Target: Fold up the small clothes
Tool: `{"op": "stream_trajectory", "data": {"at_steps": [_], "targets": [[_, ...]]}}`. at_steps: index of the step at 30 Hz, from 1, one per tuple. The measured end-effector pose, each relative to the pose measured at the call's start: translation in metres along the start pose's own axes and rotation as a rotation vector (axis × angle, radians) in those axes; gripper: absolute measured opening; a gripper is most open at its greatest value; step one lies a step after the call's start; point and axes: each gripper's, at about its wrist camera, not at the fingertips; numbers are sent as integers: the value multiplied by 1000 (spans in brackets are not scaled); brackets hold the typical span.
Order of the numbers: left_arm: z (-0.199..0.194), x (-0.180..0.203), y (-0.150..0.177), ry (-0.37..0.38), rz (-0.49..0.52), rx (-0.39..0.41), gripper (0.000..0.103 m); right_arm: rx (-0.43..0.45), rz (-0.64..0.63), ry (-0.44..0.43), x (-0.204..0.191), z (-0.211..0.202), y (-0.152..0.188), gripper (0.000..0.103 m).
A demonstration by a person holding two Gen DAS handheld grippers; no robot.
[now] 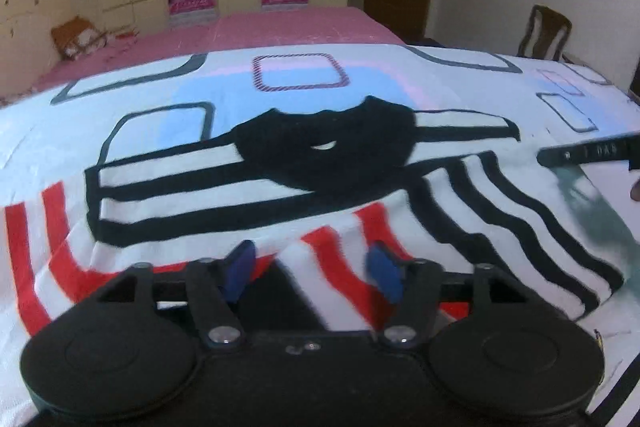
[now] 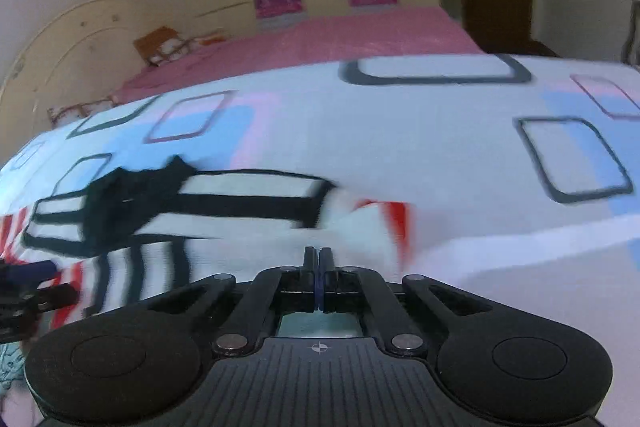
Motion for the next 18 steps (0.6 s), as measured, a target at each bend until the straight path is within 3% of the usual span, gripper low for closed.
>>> {"op": "stream_trajectory", "data": {"at_steps": [3,5,6,7,8,11,12,13,18], "targets": [[-7,3,-3,-21,-21,4,61,-16,-23,40,-9,-6,-2,0],[-25,15,-4,11,-7,62,65,-6,-29,53,-22,-16,-2,2],[-30,22,-3,37,-3,79,65,19,-37,42,-28,-26,2,22],[-34,29,-2,63,1,84,66,44,-49,25,-35,-35,7,50],[-35,37,0,90,10,86,66,61,-67,18,-42,-43,14,56],[-29,52,12,121,51,56,65,48,-89,-16,-73,-42,29,53],[-27,53,17,123,62,36,65,28,-101,-20,-80,-44,38,35],[-25,51,24,110,80,26,65,2,-119,-5,-84,-45,46,27],[-37,37,36,96,120,21,64,-28,-147,76,-81,-63,82,27]]}}
Point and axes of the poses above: each gripper's, at about its wrist camera, not at the fingertips, and z roughly the way its jaws point, x to its right, y to its underside, and after that the axes turned 3 degrees about -z, right-handed
